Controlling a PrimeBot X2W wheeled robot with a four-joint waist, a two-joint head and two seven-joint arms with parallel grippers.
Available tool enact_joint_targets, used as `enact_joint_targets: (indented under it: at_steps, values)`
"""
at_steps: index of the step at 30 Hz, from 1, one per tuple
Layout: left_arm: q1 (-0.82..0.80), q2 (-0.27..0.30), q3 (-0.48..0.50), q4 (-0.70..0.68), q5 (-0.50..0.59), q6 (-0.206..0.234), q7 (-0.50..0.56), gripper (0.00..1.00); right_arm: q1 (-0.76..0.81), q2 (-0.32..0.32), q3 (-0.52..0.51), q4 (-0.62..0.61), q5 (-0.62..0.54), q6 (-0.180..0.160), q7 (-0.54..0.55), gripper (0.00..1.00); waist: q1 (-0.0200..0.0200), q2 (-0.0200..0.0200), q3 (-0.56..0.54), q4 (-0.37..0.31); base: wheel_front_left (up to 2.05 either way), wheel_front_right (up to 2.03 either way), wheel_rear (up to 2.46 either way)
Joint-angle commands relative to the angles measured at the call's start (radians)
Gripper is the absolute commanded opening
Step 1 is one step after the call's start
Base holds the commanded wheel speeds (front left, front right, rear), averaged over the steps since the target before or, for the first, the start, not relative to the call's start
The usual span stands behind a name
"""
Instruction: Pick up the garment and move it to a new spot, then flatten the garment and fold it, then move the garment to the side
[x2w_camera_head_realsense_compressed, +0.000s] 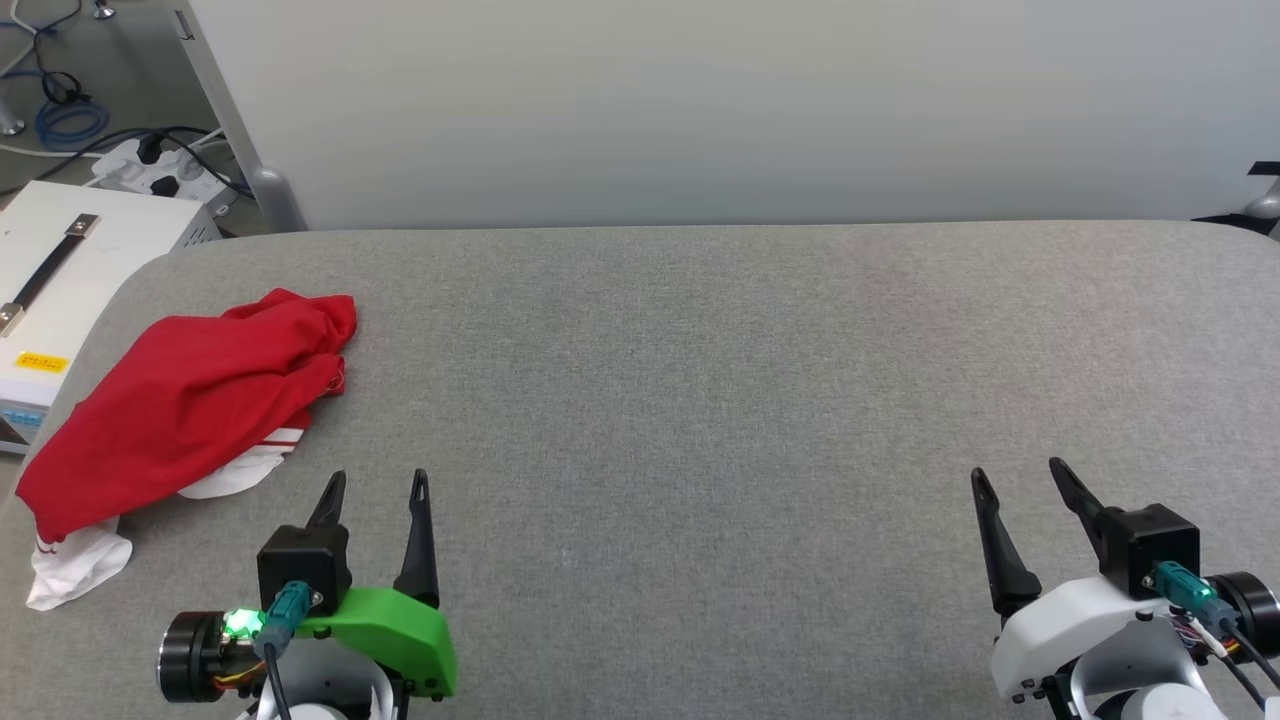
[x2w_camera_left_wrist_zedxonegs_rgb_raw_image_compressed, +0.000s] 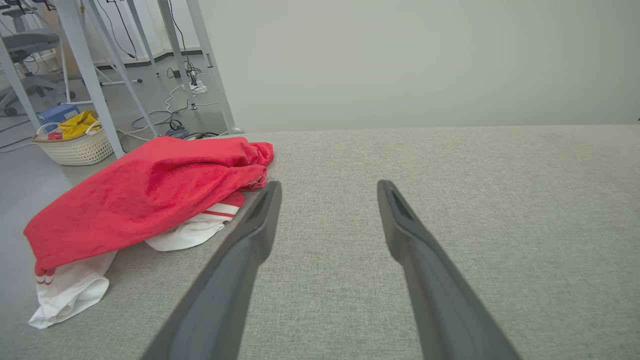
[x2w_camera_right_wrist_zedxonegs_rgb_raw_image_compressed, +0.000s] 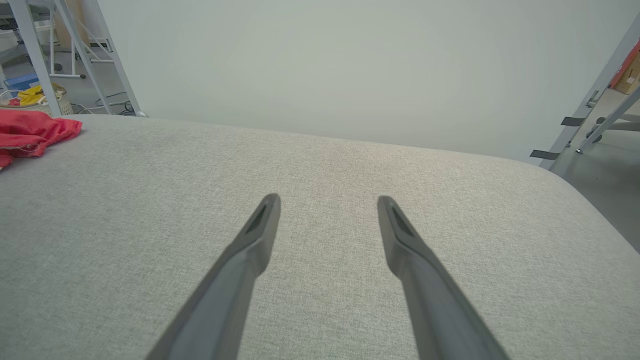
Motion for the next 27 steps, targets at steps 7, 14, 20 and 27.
enact_joint_targets:
  at_steps: [7,14,20,27]
  values:
    - [-0.010,-0.001,0.002,0.023,-0.019,-0.003,-0.022,1.00,-0.006,-0.001,-0.010,0.008,0.015,0.000,-0.027,1.00,0.0000,0.0000,0.001,0.000,0.00,0.00,0.00]
    - [-0.014,-0.001,0.004,0.028,-0.040,-0.009,-0.041,1.00,-0.008,-0.001,-0.021,0.002,0.028,0.000,-0.046,1.00,0.0000,0.0000,0.003,-0.002,0.00,0.00,0.00]
    - [-0.017,-0.002,0.008,0.023,-0.052,-0.013,-0.053,1.00,-0.010,-0.001,-0.032,-0.005,0.038,0.000,-0.058,1.00,0.0000,0.0000,0.005,-0.001,0.00,0.00,0.00]
    - [-0.018,-0.002,0.011,0.019,-0.065,-0.018,-0.067,1.00,-0.011,-0.001,-0.030,-0.015,0.047,0.000,-0.072,1.00,0.0000,0.0000,0.008,0.000,0.00,0.00,0.00]
